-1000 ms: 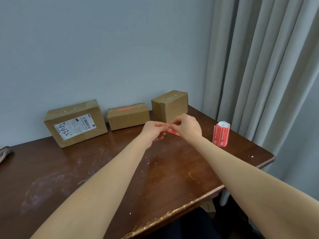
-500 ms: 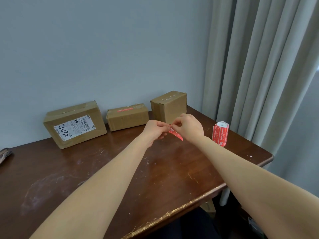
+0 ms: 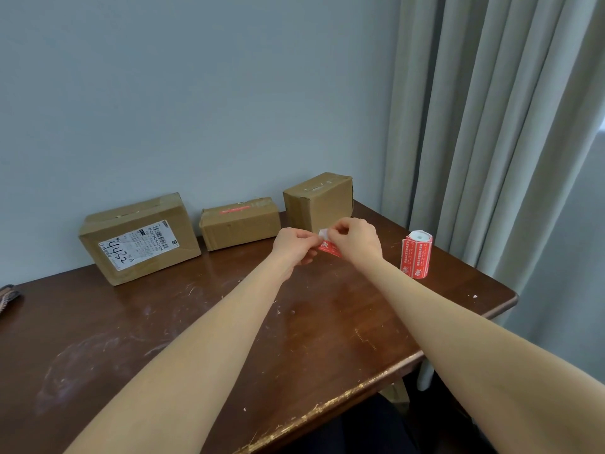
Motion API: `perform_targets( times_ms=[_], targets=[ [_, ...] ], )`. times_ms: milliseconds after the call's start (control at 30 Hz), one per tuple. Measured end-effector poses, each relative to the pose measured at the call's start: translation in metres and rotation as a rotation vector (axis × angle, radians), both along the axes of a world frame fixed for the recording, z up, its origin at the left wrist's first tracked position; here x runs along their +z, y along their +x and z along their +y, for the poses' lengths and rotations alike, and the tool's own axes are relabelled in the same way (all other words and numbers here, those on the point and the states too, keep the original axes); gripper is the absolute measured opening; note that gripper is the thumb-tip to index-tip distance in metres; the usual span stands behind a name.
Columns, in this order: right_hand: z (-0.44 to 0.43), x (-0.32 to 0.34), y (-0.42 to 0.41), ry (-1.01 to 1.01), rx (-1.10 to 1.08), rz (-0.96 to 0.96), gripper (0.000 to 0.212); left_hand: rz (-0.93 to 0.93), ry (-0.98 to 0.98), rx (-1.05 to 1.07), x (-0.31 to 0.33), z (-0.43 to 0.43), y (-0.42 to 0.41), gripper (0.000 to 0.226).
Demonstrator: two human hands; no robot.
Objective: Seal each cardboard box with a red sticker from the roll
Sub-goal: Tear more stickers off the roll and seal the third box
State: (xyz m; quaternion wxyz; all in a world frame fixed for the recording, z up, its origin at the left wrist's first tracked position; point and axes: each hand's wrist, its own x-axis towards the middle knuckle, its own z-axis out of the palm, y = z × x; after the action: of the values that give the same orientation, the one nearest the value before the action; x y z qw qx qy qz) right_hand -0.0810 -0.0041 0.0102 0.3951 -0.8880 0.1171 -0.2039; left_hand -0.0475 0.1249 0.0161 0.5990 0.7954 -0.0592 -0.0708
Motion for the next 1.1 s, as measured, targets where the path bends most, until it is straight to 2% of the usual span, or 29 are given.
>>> perform_targets(
  times_ms=[233, 567, 767, 1100],
  targets=[
    [-0.008, 0.001, 0.003, 0.338, -0.096, -0.019, 0.016, 0.032, 0.021, 0.094, -0.003, -0.002, 0.004, 0.011],
    [-0.018, 0.005, 0.006, 0.615, -0.21, -0.054, 0.013, 0.083, 0.035, 0.19, -0.007, 0.006, 0.014, 0.019],
    [-0.022, 0.013, 0.007, 0.648, -0.246, -0.092, 0.014, 0.113, 0.054, 0.233, -0.009, 0.012, 0.017, 0.019],
    [-0.029, 0.025, 0.003, 0.566, -0.292, -0.155, 0.014, 0.18, 0.054, 0.212, -0.009, 0.012, 0.017, 0.023]
  ],
)
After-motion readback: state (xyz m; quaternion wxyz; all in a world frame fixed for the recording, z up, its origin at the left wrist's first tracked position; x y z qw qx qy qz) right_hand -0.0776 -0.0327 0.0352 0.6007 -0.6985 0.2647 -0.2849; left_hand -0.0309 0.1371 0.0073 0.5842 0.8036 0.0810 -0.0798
